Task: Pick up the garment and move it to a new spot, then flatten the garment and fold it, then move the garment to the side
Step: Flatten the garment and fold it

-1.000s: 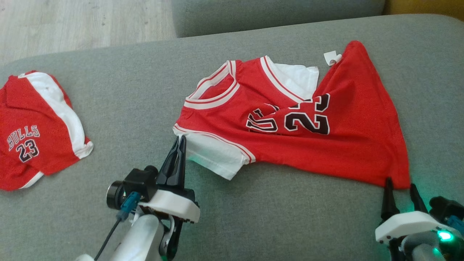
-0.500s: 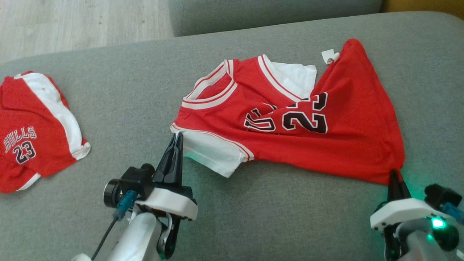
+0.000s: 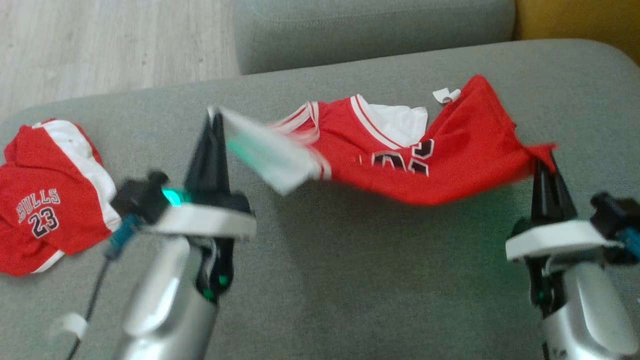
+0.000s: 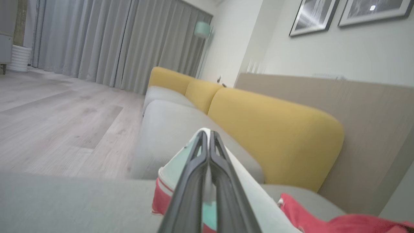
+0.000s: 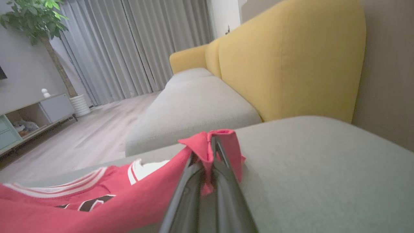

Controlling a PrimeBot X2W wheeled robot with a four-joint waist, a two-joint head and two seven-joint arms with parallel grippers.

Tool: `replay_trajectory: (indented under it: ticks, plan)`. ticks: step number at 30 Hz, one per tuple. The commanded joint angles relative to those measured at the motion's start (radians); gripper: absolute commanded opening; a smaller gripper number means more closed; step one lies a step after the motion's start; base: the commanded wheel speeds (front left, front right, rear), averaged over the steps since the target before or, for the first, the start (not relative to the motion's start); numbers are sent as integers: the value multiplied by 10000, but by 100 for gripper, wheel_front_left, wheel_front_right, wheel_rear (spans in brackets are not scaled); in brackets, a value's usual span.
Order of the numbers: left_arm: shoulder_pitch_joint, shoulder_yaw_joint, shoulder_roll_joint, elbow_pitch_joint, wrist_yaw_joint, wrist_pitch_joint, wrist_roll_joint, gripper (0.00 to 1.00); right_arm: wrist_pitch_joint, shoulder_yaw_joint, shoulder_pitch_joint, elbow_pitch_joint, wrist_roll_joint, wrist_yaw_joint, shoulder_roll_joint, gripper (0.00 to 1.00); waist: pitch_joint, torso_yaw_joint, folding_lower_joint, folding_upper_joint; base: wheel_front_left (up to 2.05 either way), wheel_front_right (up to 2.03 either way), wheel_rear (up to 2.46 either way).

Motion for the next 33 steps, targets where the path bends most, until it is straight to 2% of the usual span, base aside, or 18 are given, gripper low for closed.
replay_trajectory:
  ticks: [1, 3, 8, 14, 20, 23, 27, 29, 33]
  plan:
    - [-920, 473, 43, -617, 9, -124, -323, 0, 119, 409, -596, -788, -173, -7, -89, 0, -161, 6, 0, 0, 0, 0, 0]
    - [-1617, 714, 43, -1081, 108, -124, -863, 0, 443, 739, -1000, -1696, -157, -7, -443, 0, -338, 27, 0, 0, 0, 0, 0]
    - [-2545, 1120, 43, -1892, 287, -124, -1371, 0, 994, 1083, -1599, -3059, 89, -7, -1175, 0, -610, 75, 0, 0, 0, 0, 0]
    - [-2858, 1293, 89, -3301, 414, -39, -1382, 0, 1834, 1121, -1599, -4871, 250, -7, -1805, 0, -770, 121, 0, 0, 0, 0, 0]
    - [-2880, 1403, 293, -5307, 825, 827, -1556, 0, 2985, 365, -1142, -6877, 99, -7, -1856, 0, -461, 109, 0, 0, 0, 0, 0]
    - [-3285, 1140, 654, -5680, 739, 1561, -1433, 0, 3704, 1, -1232, -7599, -165, -7, -1713, 0, -24, 129, 0, 0, 0, 0, 0]
    - [-4293, 1143, 976, -5213, 657, 2062, -1315, 0, 4395, -169, -1799, -7816, -390, -7, -1764, 0, 744, 93, 0, 0, 0, 0, 0]
    - [-4981, 1263, 1143, -4674, 552, 2224, -1354, 0, 4732, -190, -2354, -7481, -386, -7, -1654, 0, 1256, -4, 0, 0, 0, 0, 0]
    - [-6246, 1479, 1477, -3497, 422, 2396, -1278, 0, 4945, 295, -3690, -6491, -462, -7, -1933, 0, 2159, -143, 0, 0, 0, 0, 0]
